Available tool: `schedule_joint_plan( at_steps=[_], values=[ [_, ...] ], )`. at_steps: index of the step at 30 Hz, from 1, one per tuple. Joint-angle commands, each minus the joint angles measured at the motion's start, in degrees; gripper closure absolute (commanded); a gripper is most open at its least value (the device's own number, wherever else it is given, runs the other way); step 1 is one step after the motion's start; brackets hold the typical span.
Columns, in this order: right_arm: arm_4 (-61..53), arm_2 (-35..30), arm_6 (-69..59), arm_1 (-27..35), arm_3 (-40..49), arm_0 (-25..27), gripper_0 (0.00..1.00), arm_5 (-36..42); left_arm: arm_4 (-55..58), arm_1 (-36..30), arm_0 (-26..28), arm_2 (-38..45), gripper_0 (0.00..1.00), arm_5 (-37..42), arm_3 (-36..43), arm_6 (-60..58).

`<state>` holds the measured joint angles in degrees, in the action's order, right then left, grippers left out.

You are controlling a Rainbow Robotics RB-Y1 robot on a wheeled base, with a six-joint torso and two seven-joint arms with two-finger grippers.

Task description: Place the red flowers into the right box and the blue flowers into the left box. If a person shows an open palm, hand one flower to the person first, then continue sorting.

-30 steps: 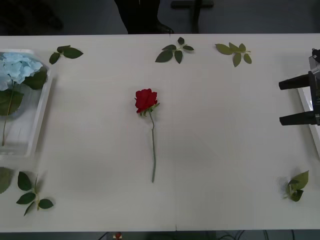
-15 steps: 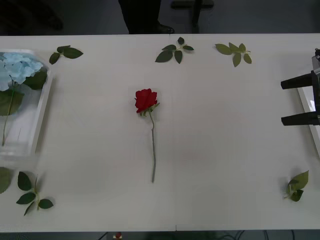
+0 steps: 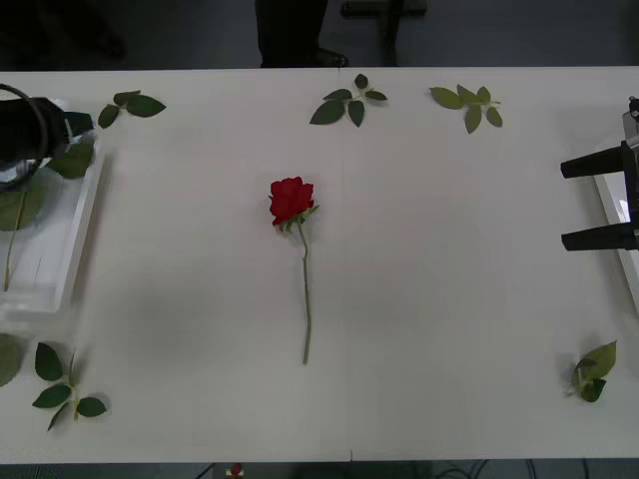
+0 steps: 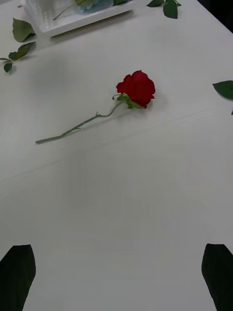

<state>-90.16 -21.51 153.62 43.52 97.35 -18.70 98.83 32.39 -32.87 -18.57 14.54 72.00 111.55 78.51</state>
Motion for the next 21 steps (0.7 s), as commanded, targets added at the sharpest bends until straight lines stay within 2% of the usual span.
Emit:
schedule_joint_plan(
  at_steps=[1, 7, 13, 21],
  values=[
    [-0.2, -0.7, 1.4, 2.4, 1.6, -0.5, 0.0, 0.0, -0.9, 3.3, -3.4, -3.4, 0.0, -4.3, -2.7, -0.5],
    [-0.2, -0.7, 1.4, 2.4, 1.6, -0.5, 0.0, 0.0, -2.5, 9.8, -6.0, -9.5, 0.0, -4.9, -5.9, 0.2],
    [-0.2, -0.7, 1.4, 2.4, 1.6, -0.5, 0.0, 0.0, -9.2, 16.1, -6.7, -17.9, 0.0, -4.7, -7.2, -0.9],
    [-0.2, -0.7, 1.4, 2.4, 1.6, -0.5, 0.0, 0.0, -19.3, 22.5, -6.7, -26.2, 0.0, 0.1, -7.8, -9.4]
  ],
)
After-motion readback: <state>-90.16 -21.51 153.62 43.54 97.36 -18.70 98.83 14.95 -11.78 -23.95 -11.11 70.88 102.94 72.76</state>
